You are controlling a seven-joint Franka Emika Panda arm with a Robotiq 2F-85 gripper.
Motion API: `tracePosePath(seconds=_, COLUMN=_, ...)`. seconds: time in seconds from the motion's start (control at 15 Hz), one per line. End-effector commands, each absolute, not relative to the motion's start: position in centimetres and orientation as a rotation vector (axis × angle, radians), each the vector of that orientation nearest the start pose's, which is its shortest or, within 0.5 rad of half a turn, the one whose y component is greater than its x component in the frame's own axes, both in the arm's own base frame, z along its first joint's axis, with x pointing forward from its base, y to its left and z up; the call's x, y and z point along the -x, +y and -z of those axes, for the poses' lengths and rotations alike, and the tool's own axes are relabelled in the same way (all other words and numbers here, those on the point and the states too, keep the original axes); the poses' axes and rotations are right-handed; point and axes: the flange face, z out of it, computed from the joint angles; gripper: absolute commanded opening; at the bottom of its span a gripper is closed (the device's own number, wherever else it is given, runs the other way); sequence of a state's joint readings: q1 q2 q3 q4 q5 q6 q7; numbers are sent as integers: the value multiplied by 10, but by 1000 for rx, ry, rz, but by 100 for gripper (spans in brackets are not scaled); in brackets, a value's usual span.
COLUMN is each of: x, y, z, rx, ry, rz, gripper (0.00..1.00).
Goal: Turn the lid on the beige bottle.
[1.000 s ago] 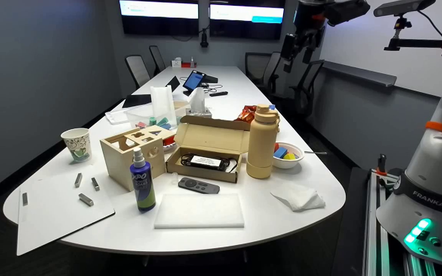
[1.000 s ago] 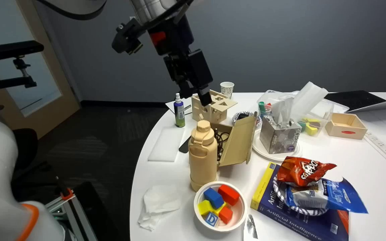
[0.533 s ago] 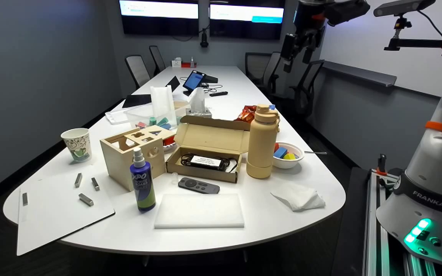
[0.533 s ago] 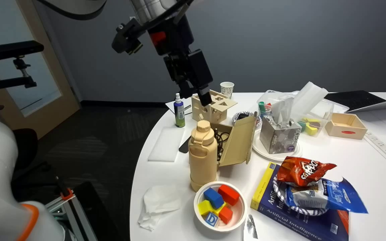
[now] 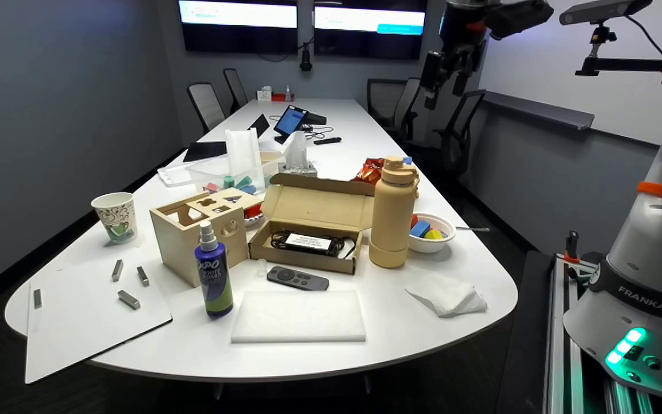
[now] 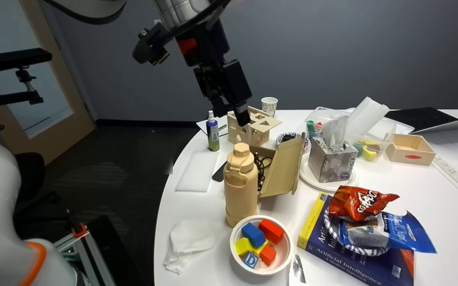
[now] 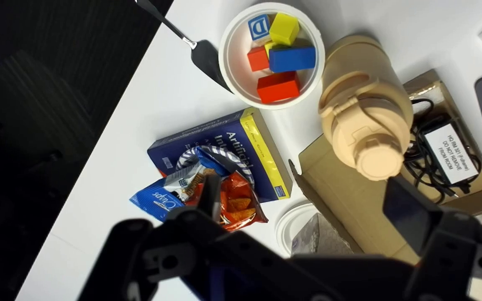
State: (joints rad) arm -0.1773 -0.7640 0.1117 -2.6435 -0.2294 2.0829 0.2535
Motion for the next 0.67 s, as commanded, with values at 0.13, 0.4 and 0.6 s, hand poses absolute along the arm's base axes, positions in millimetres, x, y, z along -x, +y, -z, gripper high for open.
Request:
tracePosePath(seconds=0.13, x=-355, y=-10, z=-490, rx=3420, ry=272, rz=275, gripper=100)
tracePosePath(seconds=0.4, x=-374, y=2, z=-489, rx=3427, ry=140, rz=180, gripper=100)
tracePosePath(seconds=0.6, x=-395, y=-2, z=-492, rx=3417, ry=44, rz=109, gripper=100)
